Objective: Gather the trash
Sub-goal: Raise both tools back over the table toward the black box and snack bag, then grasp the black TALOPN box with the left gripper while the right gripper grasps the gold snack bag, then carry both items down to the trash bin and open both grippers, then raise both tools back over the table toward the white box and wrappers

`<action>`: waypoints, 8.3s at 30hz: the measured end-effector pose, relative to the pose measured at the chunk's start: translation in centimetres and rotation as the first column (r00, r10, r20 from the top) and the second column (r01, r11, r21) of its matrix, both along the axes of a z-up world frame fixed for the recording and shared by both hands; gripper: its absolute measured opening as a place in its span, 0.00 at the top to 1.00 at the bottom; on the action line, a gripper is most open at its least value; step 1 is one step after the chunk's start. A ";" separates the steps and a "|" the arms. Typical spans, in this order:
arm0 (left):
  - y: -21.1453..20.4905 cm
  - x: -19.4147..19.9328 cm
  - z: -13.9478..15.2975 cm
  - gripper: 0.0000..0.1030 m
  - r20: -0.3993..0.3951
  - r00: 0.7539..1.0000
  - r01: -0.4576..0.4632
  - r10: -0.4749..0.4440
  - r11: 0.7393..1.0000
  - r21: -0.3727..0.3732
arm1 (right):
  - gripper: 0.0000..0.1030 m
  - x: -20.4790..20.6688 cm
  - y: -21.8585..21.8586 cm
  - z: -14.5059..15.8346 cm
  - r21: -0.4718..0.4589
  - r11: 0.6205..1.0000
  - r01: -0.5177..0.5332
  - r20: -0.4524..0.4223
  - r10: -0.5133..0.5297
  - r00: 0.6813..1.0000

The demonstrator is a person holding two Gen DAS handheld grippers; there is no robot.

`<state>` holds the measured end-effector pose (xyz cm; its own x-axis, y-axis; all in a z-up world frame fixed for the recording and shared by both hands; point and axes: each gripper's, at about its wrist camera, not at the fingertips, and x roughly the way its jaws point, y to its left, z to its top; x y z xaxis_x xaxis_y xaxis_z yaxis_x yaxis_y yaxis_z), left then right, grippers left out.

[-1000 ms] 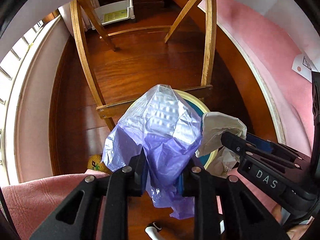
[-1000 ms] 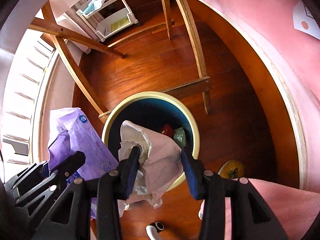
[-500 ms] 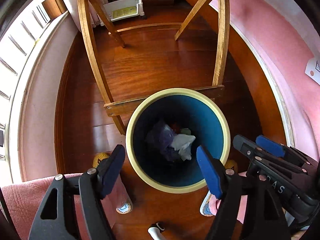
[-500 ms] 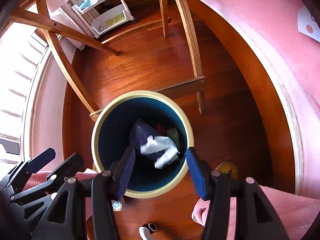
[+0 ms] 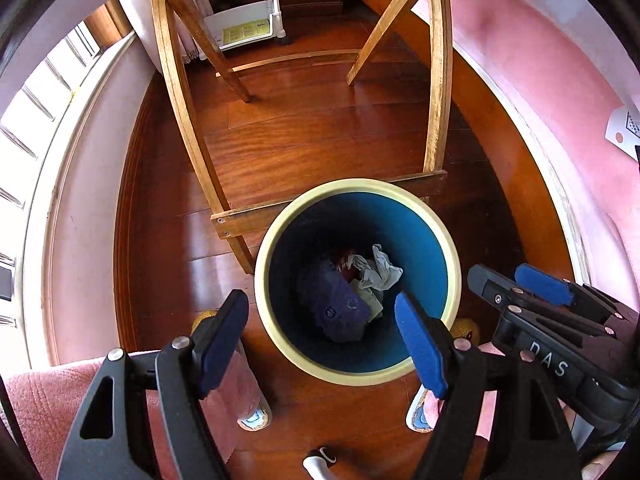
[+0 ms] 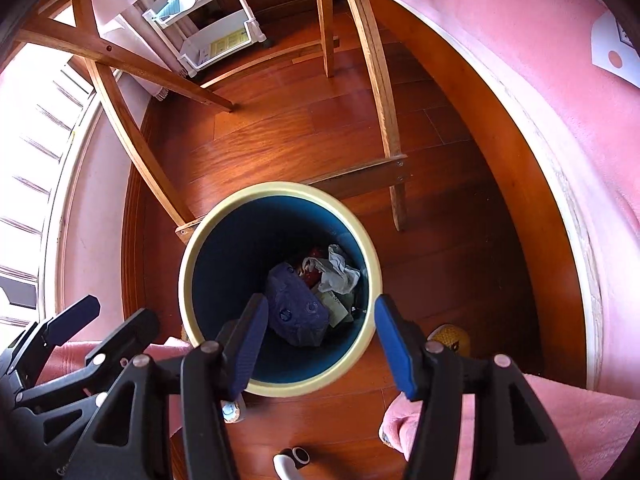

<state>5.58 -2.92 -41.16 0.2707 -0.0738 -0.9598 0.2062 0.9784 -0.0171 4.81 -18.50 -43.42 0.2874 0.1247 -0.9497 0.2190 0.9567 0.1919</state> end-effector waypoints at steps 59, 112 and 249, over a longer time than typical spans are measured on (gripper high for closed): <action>19.5 24.6 36.8 0.23 0.244 0.932 -0.230 0.267 0.958 -0.170 | 0.22 22.1 12.0 38.5 -0.274 0.844 -0.461 0.449 0.536 0.715; 15.0 17.6 39.7 0.98 0.207 0.947 -0.174 0.247 0.932 -0.317 | 0.96 16.4 7.4 40.3 -0.021 0.885 -0.464 0.447 0.424 0.788; 8.9 0.8 31.5 0.13 0.417 0.901 -0.047 0.117 0.983 -0.176 | 0.44 0.3 2.0 33.8 -0.102 0.971 -0.217 0.494 0.239 0.836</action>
